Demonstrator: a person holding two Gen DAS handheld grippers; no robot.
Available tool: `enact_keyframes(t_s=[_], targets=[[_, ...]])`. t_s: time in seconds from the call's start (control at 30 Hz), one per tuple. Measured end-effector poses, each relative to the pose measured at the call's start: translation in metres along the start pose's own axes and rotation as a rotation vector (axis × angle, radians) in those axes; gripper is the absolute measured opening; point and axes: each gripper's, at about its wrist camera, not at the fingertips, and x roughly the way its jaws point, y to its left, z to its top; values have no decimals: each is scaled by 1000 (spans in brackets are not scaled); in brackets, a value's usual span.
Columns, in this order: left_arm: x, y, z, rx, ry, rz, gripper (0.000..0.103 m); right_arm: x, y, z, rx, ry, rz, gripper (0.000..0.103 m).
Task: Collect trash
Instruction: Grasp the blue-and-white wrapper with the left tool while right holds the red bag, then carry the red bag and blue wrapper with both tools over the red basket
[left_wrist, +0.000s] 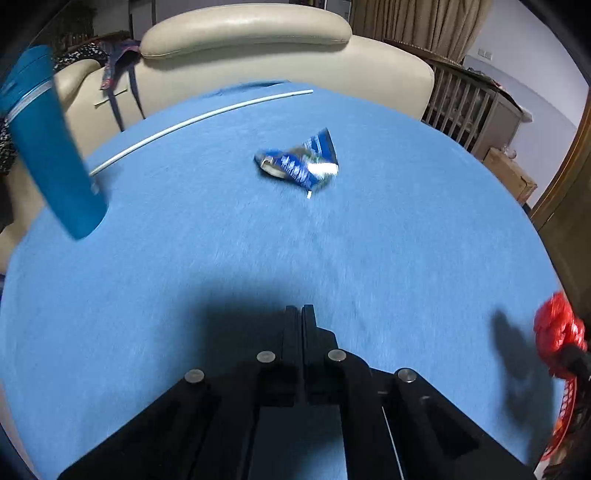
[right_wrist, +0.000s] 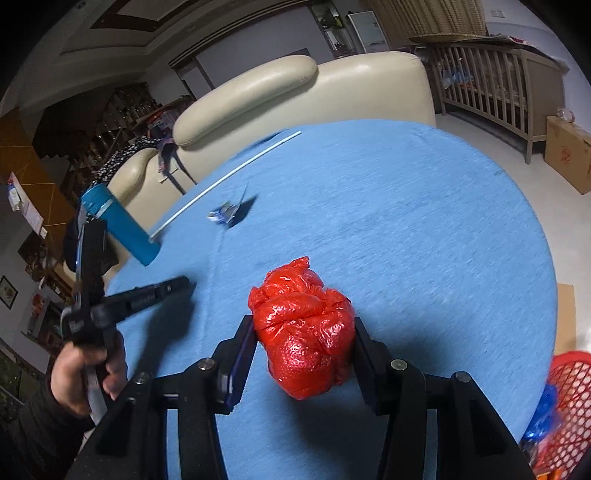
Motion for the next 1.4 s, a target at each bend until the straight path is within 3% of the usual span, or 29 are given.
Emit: enact_keyframes(t_s=[0.07, 0.13, 0.17, 0.2, 0.23, 0.3, 0.47, 0.77, 1.0, 1.03, 1.1, 1.27, 1.4], targets=[[-4, 2, -6, -17, -5, -19, 3, -4, 7, -6, -6, 0, 10, 52], [-8, 4, -7, -32, -7, -16, 30, -12, 14, -10, -17, -9, 15, 52], [-12, 6, -7, -43, -17, -14, 68, -15, 15, -12, -20, -14, 15, 52], [-17, 7, -5, -57, -42, -6, 90, -18, 16, -13, -23, -19, 14, 52], [-24, 8, -3, -68, -72, -2, 91, -21, 16, -14, -22, -23, 10, 52], [-27, 7, 6, -77, -99, -5, 91, -22, 14, -15, -14, -23, 1, 52], [-1, 0, 42, -101, -69, -10, 91, -7, 6, -17, 8, 5, -10, 52], [59, 9, 117, -287, -55, -48, 91, 9, -7, -25, 45, 56, -13, 52], [84, 17, 131, -376, -37, -55, 91, 10, -10, -31, 64, 62, -7, 52], [86, 16, 131, -373, -35, -66, 81, 10, -10, -32, 63, 64, -7, 52], [92, 9, 131, -316, -8, -101, 35, 10, -9, -32, 64, 66, -5, 52], [80, -4, 119, -257, -5, -108, 29, 3, -6, -31, 60, 48, -7, 52], [48, -12, 87, -192, -39, -61, 26, -6, -1, -32, 59, 27, 1, 52]])
